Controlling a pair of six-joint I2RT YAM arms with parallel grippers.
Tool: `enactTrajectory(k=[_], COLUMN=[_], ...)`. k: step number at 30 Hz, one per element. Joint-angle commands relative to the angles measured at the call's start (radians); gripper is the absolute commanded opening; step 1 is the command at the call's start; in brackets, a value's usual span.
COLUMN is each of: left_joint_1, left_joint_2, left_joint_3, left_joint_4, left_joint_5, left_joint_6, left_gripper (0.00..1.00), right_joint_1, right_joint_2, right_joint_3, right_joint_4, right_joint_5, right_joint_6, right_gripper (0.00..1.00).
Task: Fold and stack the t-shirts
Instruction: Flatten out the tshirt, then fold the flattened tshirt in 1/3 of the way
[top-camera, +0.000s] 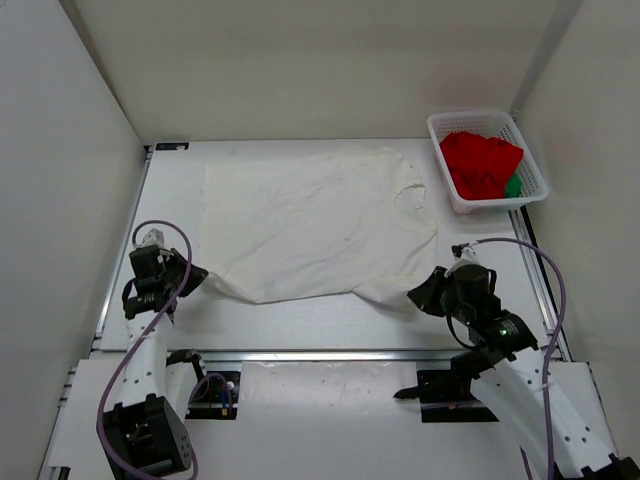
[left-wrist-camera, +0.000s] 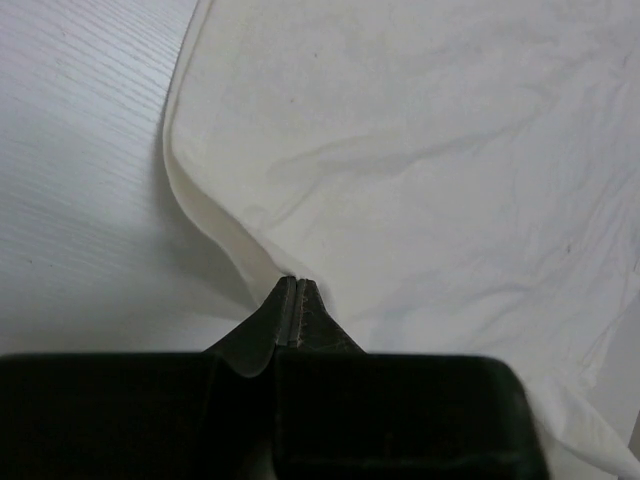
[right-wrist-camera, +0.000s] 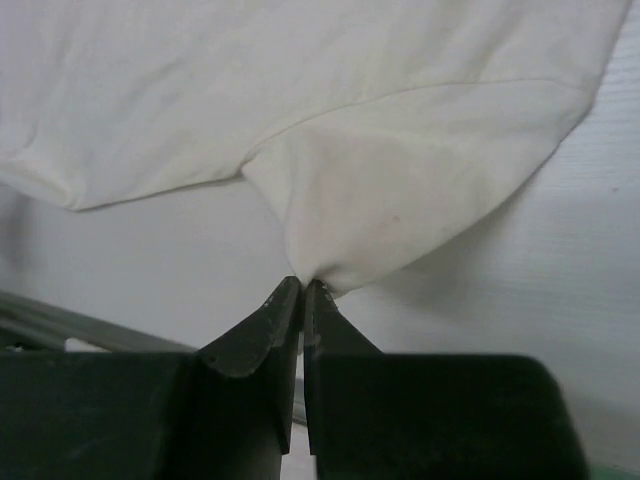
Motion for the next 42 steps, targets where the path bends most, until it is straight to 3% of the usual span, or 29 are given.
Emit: enactTrajectory(k=[1, 3, 5, 8, 11, 15, 22, 31, 37, 42], left_joint_1=[0.005, 0.039, -0.014, -0.017, 0.057, 0.091, 0.135, 0.126, 0.04, 0.034], left_joint_2=[-0.009, -0.002, -0.015, -0.026, 0.047, 0.139, 0.244, 0.345, 0.474, 0.613], left_joint_3=[0.006, 0.034, 0.052, 0.044, 0.029, 0.011, 0.026, 0.057, 0.145, 0.193], left_joint_4=[-0.075, -0.101, -0.113, -0.069, 0.011, 0.131, 0.234, 0.35, 0.399, 0.422], left_joint_5=[0.017, 0.051, 0.002, 0.028, 0.126, 0.16, 0.163, 0.088, -0.01, -0.033], left_joint_6=[0.058, 0.08, 0.069, 0.032, -0.037, -0.121, -0.232, -0.314, -0.36, -0.356], left_gripper=[0.0, 0.0, 0.0, 0.0, 0.0, 0.0, 0.0, 0.0, 0.0, 0.0], right_joint_1=[0.065, 0.084, 0.102, 0.096, -0.036, -0.235, -0.203, -0.252, -0.284, -0.277], right_joint_2=[-0.054, -0.105, -0.143, -0.092, 0.052, 0.287, 0.67, 0.99, 1.184, 1.369], right_joint_3=[0.034, 0.048, 0.059, 0.053, 0.033, 0.079, 0.33, 0.603, 0.826, 1.069], right_joint_4=[-0.109, -0.179, -0.239, -0.177, -0.01, 0.185, 0.334, 0.385, 0.339, 0.261], right_joint_5=[0.03, 0.05, 0.08, 0.091, -0.06, -0.141, -0.055, -0.069, -0.096, -0.096], right_joint_6=[0.133, 0.161, 0.178, 0.164, 0.052, -0.087, -0.163, -0.202, -0.239, -0.293], right_gripper=[0.0, 0.0, 0.0, 0.01, 0.0, 0.0, 0.0, 0.0, 0.0, 0.0])
